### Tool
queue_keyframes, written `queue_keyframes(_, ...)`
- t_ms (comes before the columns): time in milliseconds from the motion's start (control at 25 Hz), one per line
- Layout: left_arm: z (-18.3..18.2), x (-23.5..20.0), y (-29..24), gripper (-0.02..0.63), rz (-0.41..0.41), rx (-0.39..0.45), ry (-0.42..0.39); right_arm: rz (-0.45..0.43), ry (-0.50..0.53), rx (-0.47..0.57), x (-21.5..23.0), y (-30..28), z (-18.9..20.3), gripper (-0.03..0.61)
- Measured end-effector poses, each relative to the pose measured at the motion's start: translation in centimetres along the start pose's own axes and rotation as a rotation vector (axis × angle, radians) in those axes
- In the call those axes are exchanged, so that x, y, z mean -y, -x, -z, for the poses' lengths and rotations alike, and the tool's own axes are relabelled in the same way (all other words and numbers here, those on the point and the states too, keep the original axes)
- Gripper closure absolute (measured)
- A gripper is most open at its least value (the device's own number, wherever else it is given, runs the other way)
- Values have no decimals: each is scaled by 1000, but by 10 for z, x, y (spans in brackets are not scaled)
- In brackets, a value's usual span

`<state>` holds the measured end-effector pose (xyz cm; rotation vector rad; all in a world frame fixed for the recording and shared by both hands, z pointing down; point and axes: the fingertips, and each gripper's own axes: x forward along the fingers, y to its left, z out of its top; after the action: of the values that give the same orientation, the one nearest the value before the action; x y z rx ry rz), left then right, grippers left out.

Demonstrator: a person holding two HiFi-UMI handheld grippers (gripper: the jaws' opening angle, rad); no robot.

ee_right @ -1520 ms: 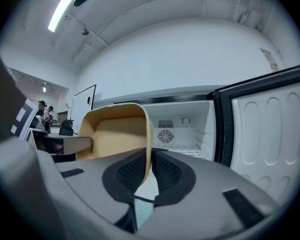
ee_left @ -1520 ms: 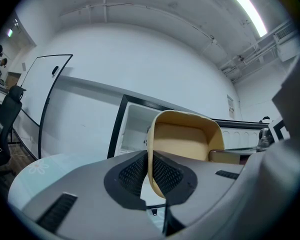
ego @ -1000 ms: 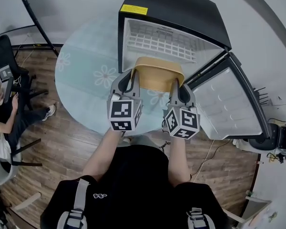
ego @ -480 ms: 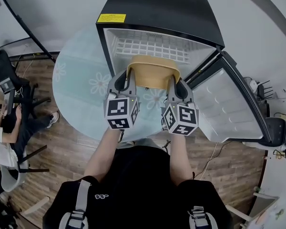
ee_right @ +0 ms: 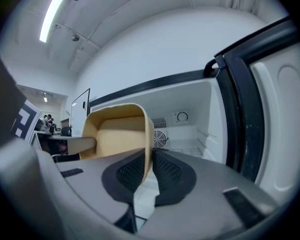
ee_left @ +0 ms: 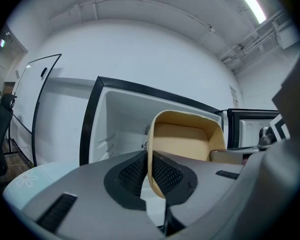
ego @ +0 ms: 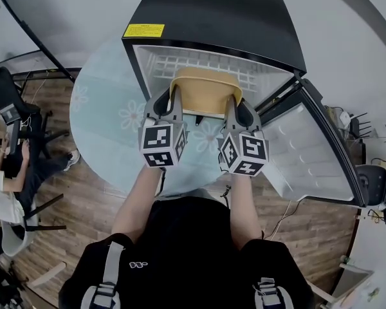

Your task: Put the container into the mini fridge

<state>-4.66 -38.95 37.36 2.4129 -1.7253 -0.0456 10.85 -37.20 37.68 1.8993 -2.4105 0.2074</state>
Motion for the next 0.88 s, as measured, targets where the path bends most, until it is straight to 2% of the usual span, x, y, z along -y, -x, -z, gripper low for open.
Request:
queue_keyframes(360,8,-2,-31,594,-4,-38,-1,2,-11,-32,17,-27,7,548)
queue_keyframes(600,11,-6,-48,592,-10,-23,6,5,-18,-47,23,-44,11,548)
queue_keyframes(880,23,-13,-68,594,-23,-50,-7,13,-14,-96,30,-66,21,548)
